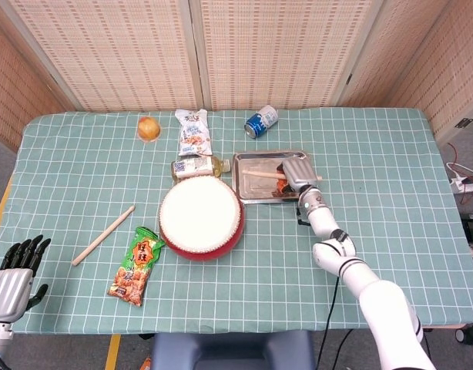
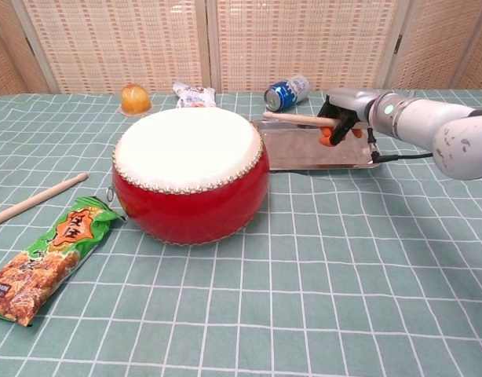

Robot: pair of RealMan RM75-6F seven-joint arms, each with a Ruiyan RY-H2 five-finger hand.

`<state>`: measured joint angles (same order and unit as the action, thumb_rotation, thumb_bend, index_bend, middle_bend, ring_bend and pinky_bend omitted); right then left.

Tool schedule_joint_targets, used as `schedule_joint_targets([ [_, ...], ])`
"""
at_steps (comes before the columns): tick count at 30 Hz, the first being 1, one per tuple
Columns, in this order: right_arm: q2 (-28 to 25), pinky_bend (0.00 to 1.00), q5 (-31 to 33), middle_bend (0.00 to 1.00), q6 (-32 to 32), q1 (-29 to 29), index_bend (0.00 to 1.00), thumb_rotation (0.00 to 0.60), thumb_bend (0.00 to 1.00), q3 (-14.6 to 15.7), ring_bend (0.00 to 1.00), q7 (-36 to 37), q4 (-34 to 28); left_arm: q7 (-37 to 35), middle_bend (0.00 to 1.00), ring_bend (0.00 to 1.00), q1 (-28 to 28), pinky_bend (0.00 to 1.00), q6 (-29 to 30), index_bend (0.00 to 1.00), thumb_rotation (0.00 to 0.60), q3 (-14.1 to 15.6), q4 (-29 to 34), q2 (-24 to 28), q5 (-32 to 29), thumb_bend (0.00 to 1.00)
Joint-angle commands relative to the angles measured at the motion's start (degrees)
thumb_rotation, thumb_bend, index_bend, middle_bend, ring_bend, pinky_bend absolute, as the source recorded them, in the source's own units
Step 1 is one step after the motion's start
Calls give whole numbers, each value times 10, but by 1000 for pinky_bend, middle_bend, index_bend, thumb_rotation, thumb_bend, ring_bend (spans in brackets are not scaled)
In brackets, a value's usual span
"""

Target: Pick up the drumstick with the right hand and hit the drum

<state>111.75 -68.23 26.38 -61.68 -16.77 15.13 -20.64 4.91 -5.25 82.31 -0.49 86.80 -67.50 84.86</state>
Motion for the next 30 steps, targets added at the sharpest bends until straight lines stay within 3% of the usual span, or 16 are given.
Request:
schedule_joint_targets([
  [1, 15, 593, -10, 480, -12, -10, 538, 600, 371, 2, 443, 20, 22, 0, 0, 0, 0, 14, -1, 0, 600, 0, 0, 0, -1, 266],
  [7, 30, 517, -17, 380, -28, -19, 395, 600, 349, 2, 313, 50, 55, 0, 0, 0, -1, 14, -4, 0, 600, 0, -1, 0, -2, 267],
  [12, 27, 314, -22, 270, -35, -22, 196, 600, 291, 1, 147, 68, 57, -3, 0, 0, -1, 14, -3, 0, 600, 0, -5, -2, -1, 265],
  [15, 19, 248, -28, 216, -30, -20, 125, 600, 244, 3, 91, 78, 49, -4, 0, 0, -1, 14, -1, 0, 600, -1, -7, -3, 1, 265],
  [22, -19, 246, -53, 212, 19, 3, 123, 600, 238, 16, 87, 101, -7, -9, 0, 0, -1, 14, 3, 0, 600, -1, -8, -3, 5, 267],
  [27, -87, 253, -107, 212, 177, 69, 220, 600, 238, 55, 110, 51, -115, -16, 0, 0, -2, 14, 6, 0, 600, -4, -11, -1, 6, 267],
  [30, -154, 276, -117, 212, 275, 128, 289, 600, 238, 66, 140, -30, -230, -20, 0, 0, -3, 14, 6, 0, 600, -6, -12, -1, 6, 267],
])
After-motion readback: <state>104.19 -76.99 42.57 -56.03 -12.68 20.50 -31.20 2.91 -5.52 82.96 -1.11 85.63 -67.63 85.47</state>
